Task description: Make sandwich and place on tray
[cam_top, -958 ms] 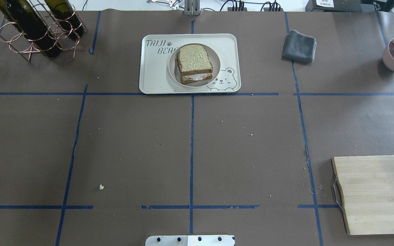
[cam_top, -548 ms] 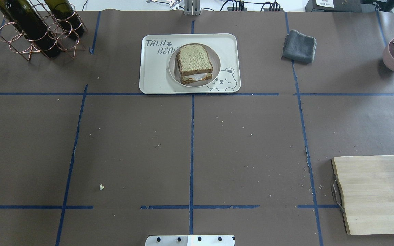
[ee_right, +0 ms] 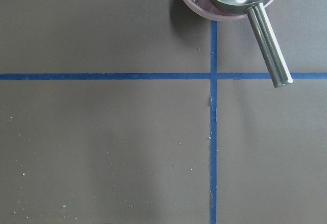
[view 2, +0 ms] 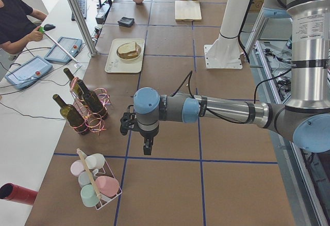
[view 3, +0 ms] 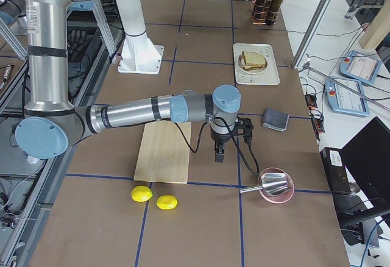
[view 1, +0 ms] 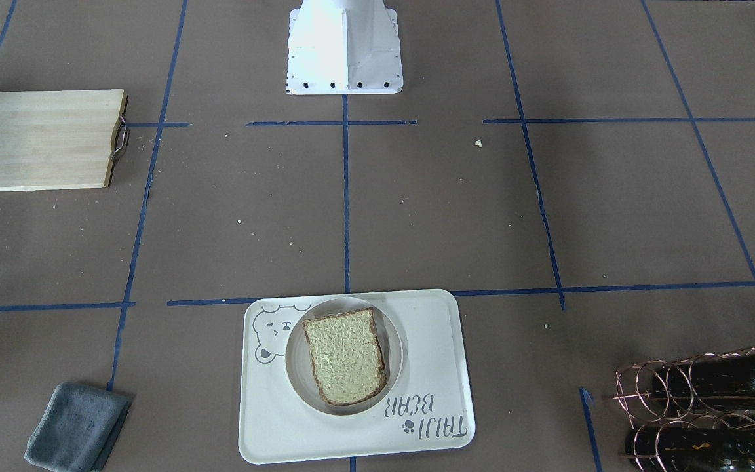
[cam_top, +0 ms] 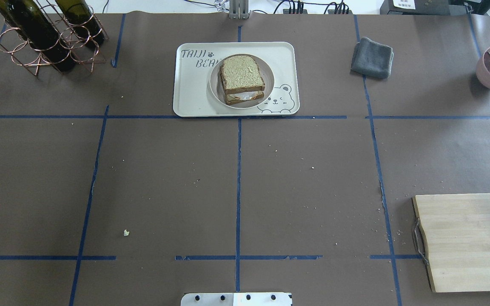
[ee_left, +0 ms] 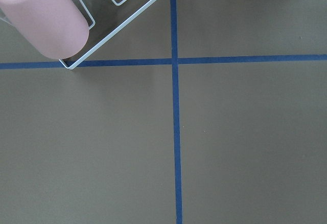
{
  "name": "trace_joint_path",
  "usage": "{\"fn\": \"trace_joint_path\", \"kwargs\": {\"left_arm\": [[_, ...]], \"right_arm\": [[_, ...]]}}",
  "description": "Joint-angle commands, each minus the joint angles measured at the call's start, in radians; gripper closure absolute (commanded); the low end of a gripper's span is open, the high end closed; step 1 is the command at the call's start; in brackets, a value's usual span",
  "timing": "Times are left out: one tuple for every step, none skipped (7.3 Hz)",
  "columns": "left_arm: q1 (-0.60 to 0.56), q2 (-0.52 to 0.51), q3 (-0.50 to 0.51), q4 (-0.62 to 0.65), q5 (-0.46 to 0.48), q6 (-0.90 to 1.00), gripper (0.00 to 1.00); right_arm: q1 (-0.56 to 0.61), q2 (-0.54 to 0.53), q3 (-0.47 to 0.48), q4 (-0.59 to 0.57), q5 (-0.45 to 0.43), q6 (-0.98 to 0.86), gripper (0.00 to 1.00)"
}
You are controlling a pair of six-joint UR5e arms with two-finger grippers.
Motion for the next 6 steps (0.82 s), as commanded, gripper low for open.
{"fn": "trace_joint_path", "kwargs": {"left_arm": [[0.0,0.0,0.017,-0.005,-0.002,0.002,0.0],[-0.001,0.003,0.02,-0.005,-0.002,0.002,0.0],[-0.002,0.003,0.012,-0.004,0.001,0.002,0.0],[0.0,-0.003,0.017,-0.002,0.002,0.002,0.0],[0.0,-0.012,0.014,0.004,0.002,0.002,0.0],[0.0,-0.013,0.011,0.005,0.002,0.002,0.0]], "right_arm": [[0.0,-0.006,-0.001,-0.001,0.011,-0.004,0.0],[0.0,-0.008,-0.004,-0.001,0.011,-0.004,0.0],[-0.003,-0.008,-0.006,0.001,0.011,-0.004,0.0],[-0.008,-0.01,-0.007,-0.001,0.011,-0.001,0.0],[-0.015,-0.011,-0.012,0.002,0.008,0.008,0.0],[-0.018,-0.01,-0.015,0.004,0.004,-0.003,0.0]]}}
